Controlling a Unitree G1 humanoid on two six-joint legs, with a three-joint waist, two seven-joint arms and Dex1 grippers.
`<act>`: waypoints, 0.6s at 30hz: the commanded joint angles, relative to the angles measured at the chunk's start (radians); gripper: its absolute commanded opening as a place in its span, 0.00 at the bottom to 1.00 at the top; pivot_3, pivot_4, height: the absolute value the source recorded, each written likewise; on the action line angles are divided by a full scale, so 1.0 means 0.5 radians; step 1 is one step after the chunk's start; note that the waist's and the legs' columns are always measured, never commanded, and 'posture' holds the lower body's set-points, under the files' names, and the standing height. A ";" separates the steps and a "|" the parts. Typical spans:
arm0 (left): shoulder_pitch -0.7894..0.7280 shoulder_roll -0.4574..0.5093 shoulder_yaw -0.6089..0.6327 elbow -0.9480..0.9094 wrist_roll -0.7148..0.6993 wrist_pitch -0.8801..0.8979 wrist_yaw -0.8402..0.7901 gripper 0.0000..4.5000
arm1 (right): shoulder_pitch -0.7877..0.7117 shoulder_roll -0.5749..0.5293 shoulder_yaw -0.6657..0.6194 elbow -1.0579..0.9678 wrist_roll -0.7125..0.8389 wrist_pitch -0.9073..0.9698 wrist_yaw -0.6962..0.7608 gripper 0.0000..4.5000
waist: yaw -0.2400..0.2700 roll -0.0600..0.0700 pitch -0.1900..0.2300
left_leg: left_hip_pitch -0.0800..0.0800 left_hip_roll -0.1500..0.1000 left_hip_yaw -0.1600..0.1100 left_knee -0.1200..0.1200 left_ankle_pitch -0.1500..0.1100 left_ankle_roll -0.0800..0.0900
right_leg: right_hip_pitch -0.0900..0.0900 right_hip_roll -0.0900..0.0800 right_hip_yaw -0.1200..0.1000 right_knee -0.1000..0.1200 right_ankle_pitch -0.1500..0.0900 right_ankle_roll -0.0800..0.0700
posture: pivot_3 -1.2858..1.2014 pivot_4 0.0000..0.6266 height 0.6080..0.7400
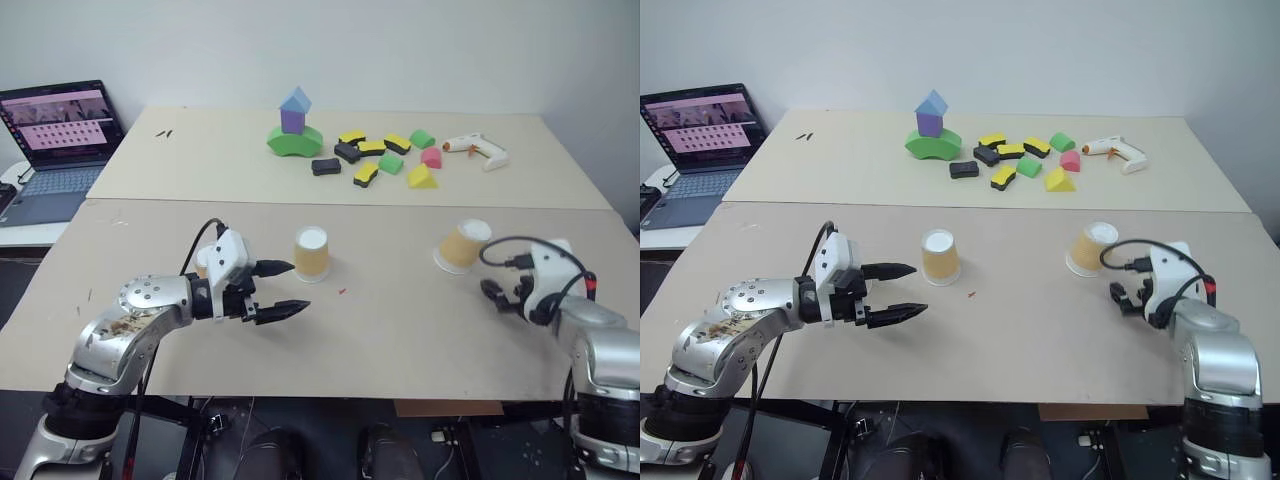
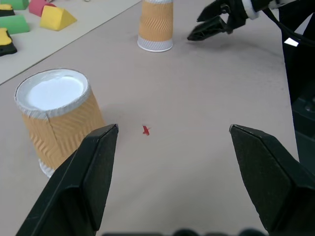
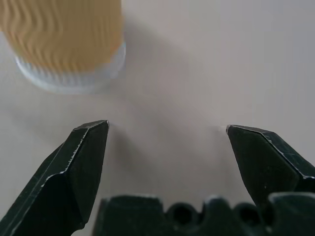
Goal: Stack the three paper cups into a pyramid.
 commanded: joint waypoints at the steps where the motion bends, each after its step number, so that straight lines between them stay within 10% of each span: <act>1: -0.024 0.004 0.029 -0.003 0.006 -0.022 -0.002 0.85 | -0.113 0.073 -0.094 -0.055 0.116 -0.039 -0.010 0.99 | 0.004 0.000 0.000 | 0.000 0.000 0.000 0.000 0.000 0.000 | 0.000 0.000 0.000 0.000 0.000 0.000 | 0.52 0.24 0.63; 18: -0.021 -0.021 0.059 -0.024 -0.002 -0.001 0.085 0.85 | -0.596 0.146 0.060 0.615 0.039 -0.468 -0.111 0.99 | 0.004 0.000 0.000 | -0.001 -0.001 0.002 0.001 0.000 0.000 | -0.001 0.000 0.000 0.001 0.000 0.000 | 0.52 0.24 0.63</act>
